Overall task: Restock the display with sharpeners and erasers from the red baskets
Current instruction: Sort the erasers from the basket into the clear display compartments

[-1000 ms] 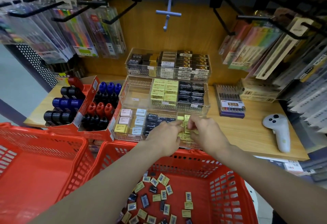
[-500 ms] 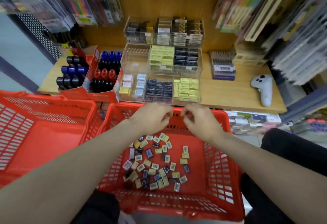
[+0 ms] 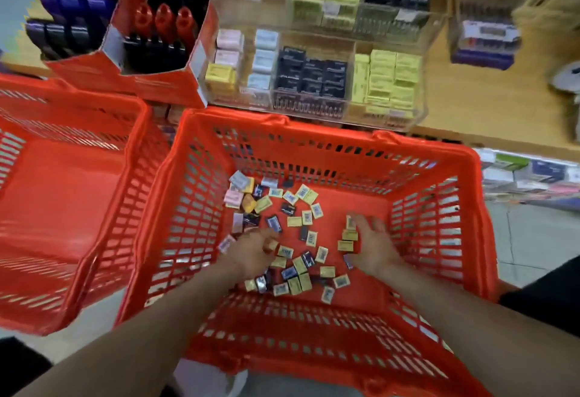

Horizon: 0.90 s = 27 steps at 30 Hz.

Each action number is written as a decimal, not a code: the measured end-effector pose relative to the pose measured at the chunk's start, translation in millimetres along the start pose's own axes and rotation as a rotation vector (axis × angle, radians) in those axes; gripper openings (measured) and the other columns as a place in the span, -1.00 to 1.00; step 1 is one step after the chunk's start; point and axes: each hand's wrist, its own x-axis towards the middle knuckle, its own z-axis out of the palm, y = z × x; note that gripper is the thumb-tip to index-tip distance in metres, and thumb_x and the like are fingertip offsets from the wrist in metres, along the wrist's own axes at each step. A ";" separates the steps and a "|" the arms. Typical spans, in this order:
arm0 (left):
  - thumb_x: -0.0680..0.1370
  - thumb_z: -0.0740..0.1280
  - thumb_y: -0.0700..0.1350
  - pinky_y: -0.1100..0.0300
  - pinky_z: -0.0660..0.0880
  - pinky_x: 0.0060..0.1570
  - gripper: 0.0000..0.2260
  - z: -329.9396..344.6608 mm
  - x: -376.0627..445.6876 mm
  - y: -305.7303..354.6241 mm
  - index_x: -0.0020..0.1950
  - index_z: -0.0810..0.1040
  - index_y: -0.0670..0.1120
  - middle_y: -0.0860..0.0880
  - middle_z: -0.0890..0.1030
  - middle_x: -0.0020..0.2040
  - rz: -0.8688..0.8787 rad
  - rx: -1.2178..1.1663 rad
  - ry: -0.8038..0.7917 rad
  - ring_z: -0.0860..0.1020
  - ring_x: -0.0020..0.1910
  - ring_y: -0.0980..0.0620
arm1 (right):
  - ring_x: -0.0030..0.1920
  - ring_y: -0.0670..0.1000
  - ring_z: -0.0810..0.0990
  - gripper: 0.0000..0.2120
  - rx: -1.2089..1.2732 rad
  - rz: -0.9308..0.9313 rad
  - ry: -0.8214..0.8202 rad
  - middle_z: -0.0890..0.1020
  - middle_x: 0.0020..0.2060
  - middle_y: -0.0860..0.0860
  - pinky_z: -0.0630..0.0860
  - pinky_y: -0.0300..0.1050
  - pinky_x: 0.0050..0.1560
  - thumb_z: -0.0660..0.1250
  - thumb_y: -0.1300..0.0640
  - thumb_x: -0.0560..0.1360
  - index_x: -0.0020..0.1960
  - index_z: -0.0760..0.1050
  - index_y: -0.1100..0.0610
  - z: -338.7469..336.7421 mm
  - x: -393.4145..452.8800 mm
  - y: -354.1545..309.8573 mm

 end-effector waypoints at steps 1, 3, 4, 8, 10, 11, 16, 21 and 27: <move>0.60 0.28 -0.17 0.43 0.33 -0.15 -0.70 3.3 5.2 0.8 0.34 0.50 -0.03 -0.07 0.57 0.26 0.004 -0.058 0.028 0.56 0.12 -0.01 | 0.36 0.23 0.38 -0.11 -0.080 -0.037 -0.008 0.20 0.41 0.18 0.37 -0.07 0.37 0.53 0.10 0.36 0.54 0.11 -0.09 3.3 8.0 -1.2; 0.59 0.28 -0.21 0.42 0.42 -0.28 -0.74 6.7 12.5 4.6 0.27 0.55 -0.04 -0.04 0.62 0.17 0.017 -0.166 0.045 0.59 -0.03 0.03 | 0.36 0.24 0.34 -0.12 -0.225 -0.098 -0.030 0.18 0.40 0.14 0.34 -0.03 0.36 0.53 0.08 0.36 0.53 0.12 -0.07 9.9 18.3 -2.2; 0.59 0.28 -0.22 0.34 0.49 -0.24 -0.75 7.3 15.4 6.5 0.25 0.56 -0.04 -0.05 0.64 0.13 0.016 -0.199 0.046 0.61 -0.03 0.00 | 0.35 0.24 0.33 -0.13 -0.267 -0.105 -0.034 0.16 0.41 0.14 0.34 0.00 0.36 0.53 0.06 0.36 0.53 0.13 -0.06 13.1 20.8 -2.4; 0.59 0.27 -0.24 0.15 0.51 0.14 -0.76 12.5 23.7 8.2 0.24 0.57 -0.10 -0.08 0.63 0.16 -0.031 -0.268 0.050 0.58 0.16 -0.05 | 0.31 0.19 0.32 -0.31 -0.290 -0.143 0.004 0.12 0.41 0.11 0.37 -0.01 0.33 0.49 0.07 0.41 0.45 0.25 0.00 21.5 23.6 1.1; 0.59 0.28 -0.24 0.22 0.48 0.14 -0.76 16.5 25.9 7.2 0.24 0.56 -0.09 -0.05 0.62 0.17 -0.066 -0.310 0.042 0.57 0.17 -0.01 | 0.31 0.17 0.33 -0.39 -0.236 -0.141 0.014 0.13 0.41 0.09 0.35 -0.06 0.34 0.49 0.08 0.40 0.38 0.33 0.02 22.8 22.7 0.8; 0.59 0.28 -0.24 0.25 0.47 0.11 -0.76 18.4 26.4 6.7 0.24 0.56 -0.09 -0.06 0.62 0.15 -0.083 -0.354 0.040 0.57 0.16 -0.01 | 0.30 0.16 0.35 -0.42 -0.165 -0.123 0.027 0.17 0.39 0.09 0.33 -0.11 0.34 0.52 0.08 0.37 0.33 0.38 0.03 22.3 21.3 -1.6; 0.62 0.29 0.01 0.17 0.59 0.06 -0.86 13.0 19.9 24.3 0.12 0.56 0.02 -0.02 0.63 0.12 -0.255 -0.996 -0.050 0.62 0.04 0.03 | 0.12 -0.02 0.46 -0.58 0.370 -0.164 0.083 0.42 0.15 0.02 0.32 -0.40 0.06 0.58 0.19 0.23 0.04 0.57 0.02 21.1 4.1 -41.2; 0.64 0.16 0.20 0.05 0.63 -0.12 -0.61 4.9 15.3 36.5 0.24 0.57 -0.03 -0.09 0.71 0.04 -0.291 -1.489 -0.194 0.69 -0.02 -0.04 | -0.03 -0.12 0.59 -0.33 0.690 -0.268 -0.048 0.56 0.06 -0.15 0.55 -0.28 -0.08 0.57 0.16 0.26 0.25 0.37 -0.18 30.7 -20.4 -92.0; 0.64 0.28 -0.11 0.23 0.47 -0.41 -0.86 2.3 14.7 21.6 0.10 0.61 0.06 -0.04 0.66 -0.10 -0.342 -1.338 0.057 0.53 -0.31 0.07 | 0.03 -0.29 0.55 -0.37 0.539 -0.196 -0.055 0.55 0.17 -0.22 0.51 -0.39 -0.02 0.56 0.03 0.37 0.36 0.38 -0.12 18.2 -9.8 -69.2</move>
